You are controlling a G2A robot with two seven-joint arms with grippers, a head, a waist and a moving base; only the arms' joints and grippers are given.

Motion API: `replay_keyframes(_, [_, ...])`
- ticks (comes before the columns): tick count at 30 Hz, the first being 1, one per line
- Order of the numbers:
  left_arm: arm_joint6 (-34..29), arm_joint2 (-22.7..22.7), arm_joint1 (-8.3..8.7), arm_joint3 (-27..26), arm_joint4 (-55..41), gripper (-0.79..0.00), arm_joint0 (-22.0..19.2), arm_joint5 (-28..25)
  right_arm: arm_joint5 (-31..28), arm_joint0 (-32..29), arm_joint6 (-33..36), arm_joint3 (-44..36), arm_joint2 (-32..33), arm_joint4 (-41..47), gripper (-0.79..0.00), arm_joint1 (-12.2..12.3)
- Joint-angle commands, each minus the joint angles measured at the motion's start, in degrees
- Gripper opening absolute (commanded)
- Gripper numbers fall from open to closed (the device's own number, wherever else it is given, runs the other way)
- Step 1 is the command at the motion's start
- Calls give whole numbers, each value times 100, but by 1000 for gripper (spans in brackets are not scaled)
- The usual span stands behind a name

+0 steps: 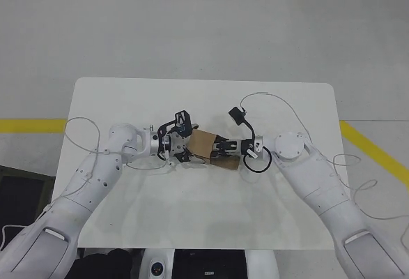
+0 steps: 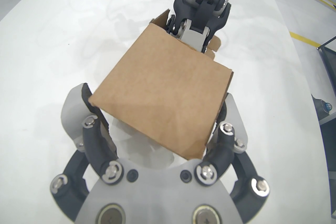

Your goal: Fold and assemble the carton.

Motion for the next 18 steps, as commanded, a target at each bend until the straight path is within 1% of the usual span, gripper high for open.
replay_keyframes(1, [-27,-14,0,9,-15,0,-1,-1,37,-76,-65,-86,118,-40,-785,43])
replay_keyframes(4, [-65,-34,-1,13,-31,0,-2,3,235,-266,-185,-334,376,-268,-785,162])
replay_keyframes(7, [-88,-54,-1,7,-38,0,-6,4,456,-519,-136,-710,670,-402,-785,292])
replay_keyframes(10, [-104,-72,-4,4,-60,0,0,23,904,-737,65,-1066,933,-493,-785,410])
replay_keyframes(12, [-123,-80,-5,-4,-60,0,3,32,1083,-840,19,-1308,1111,-589,-785,473])
replay_keyframes(15, [-134,-83,-5,-27,-14,0,15,34,1233,-940,-103,-1538,1277,-733,-785,530])
replay_keyframes(18, [-119,-99,-1,-48,34,0,30,17,1253,-869,-185,-1459,1273,-814,-785,529])
